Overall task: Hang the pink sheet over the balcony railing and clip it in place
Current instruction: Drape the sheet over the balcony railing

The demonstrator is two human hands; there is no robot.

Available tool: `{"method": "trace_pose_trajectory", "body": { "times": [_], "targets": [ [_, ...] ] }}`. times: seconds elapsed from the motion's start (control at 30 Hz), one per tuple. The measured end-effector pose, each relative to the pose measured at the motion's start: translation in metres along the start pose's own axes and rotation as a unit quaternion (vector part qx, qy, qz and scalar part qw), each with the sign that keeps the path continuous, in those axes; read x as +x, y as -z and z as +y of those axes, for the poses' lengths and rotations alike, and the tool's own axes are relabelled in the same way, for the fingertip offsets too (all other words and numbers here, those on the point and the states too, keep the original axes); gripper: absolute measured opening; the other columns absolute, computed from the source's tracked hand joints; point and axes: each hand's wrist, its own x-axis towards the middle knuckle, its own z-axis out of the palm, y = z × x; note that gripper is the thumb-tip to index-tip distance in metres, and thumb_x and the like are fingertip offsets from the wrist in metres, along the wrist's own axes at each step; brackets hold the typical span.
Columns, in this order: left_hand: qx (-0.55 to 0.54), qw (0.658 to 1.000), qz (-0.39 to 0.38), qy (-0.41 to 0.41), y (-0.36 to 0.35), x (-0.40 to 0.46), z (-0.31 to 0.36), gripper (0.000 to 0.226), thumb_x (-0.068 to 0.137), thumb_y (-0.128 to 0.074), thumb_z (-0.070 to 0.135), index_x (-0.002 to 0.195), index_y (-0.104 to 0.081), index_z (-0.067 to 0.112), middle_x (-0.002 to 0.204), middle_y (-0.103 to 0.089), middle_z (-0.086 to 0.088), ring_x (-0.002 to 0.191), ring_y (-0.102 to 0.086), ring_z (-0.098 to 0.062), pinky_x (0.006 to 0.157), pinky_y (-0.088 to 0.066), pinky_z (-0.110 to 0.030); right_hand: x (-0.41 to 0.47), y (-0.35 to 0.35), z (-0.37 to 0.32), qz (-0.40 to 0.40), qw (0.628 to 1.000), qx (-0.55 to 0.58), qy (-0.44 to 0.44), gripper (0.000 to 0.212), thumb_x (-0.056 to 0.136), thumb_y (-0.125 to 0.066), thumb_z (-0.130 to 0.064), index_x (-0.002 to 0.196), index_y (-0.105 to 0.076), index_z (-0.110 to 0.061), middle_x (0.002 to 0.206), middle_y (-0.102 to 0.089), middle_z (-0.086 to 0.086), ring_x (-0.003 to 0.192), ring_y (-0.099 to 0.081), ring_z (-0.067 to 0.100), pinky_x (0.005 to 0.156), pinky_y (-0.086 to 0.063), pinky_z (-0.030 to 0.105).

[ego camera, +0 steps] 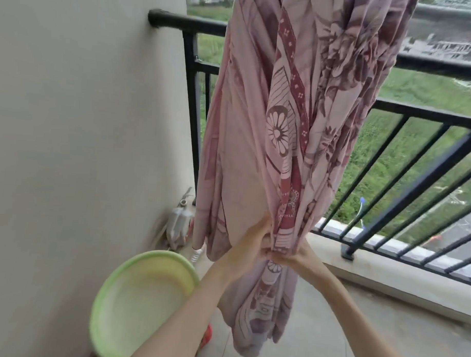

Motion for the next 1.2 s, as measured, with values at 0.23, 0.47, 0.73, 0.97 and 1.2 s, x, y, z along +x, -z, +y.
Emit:
{"method": "trace_pose_trajectory", "body": {
  "times": [0.23, 0.47, 0.73, 0.97, 1.2],
  "targets": [
    [0.16, 0.983, 0.01, -0.085, 0.014, 0.007, -0.028, 0.026, 0.098, -0.044, 0.017, 0.118, -0.06, 0.016, 0.114, -0.063, 0.006, 0.108, -0.057, -0.001, 0.091, -0.041, -0.01, 0.005, -0.005, 0.03, 0.277, 0.961, -0.005, -0.02, 0.035, 0.08, -0.064, 0.004, 0.081, -0.065, -0.031, 0.085, -0.068, -0.002, 0.085, -0.064, 0.023, 0.067, -0.048, 0.023],
    [0.02, 0.972, 0.225, 0.069, 0.076, 0.043, -0.041, 0.047, 0.097, -0.044, 0.034, 0.128, -0.044, -0.002, 0.116, -0.057, -0.017, 0.105, -0.057, -0.029, 0.1, -0.044, -0.044, -0.015, 0.049, 0.029, 0.353, 0.928, 0.102, -0.057, 0.033, 0.069, -0.07, -0.006, 0.082, -0.064, -0.035, 0.083, -0.068, -0.016, 0.08, -0.063, 0.01, 0.068, -0.048, 0.028],
    [-0.092, 0.989, 0.117, 0.023, 0.044, 0.067, -0.001, 0.092, 0.078, -0.023, 0.077, 0.141, -0.038, 0.011, 0.14, -0.047, -0.014, 0.127, -0.045, -0.032, 0.092, -0.049, -0.041, -0.012, 0.052, 0.026, 0.304, 0.946, 0.09, -0.073, 0.035, 0.078, -0.065, 0.005, 0.084, -0.061, -0.029, 0.086, -0.066, 0.0, 0.079, -0.062, 0.02, 0.068, -0.051, 0.03],
    [0.171, 0.979, 0.017, -0.108, -0.004, 0.031, -0.002, 0.118, 0.048, -0.059, 0.084, 0.141, -0.032, 0.017, 0.138, -0.05, -0.002, 0.126, -0.047, -0.016, 0.109, -0.035, -0.042, 0.001, 0.014, 0.026, 0.189, 0.965, -0.181, 0.015, 0.048, 0.082, -0.066, -0.017, 0.128, -0.05, -0.016, 0.121, -0.057, 0.005, 0.111, -0.055, 0.016, 0.087, -0.048, 0.024],
    [0.204, 0.928, 0.204, -0.236, -0.019, 0.026, 0.012, 0.053, 0.082, -0.067, 0.021, 0.127, -0.04, 0.027, 0.098, -0.048, 0.035, 0.098, -0.054, 0.014, 0.067, -0.033, 0.009, -0.006, 0.013, 0.008, -0.014, 0.969, -0.248, 0.002, 0.071, 0.084, -0.063, -0.037, 0.143, -0.025, -0.03, 0.146, -0.028, -0.009, 0.131, -0.028, 0.005, 0.104, -0.024, 0.021]
  ]
}}
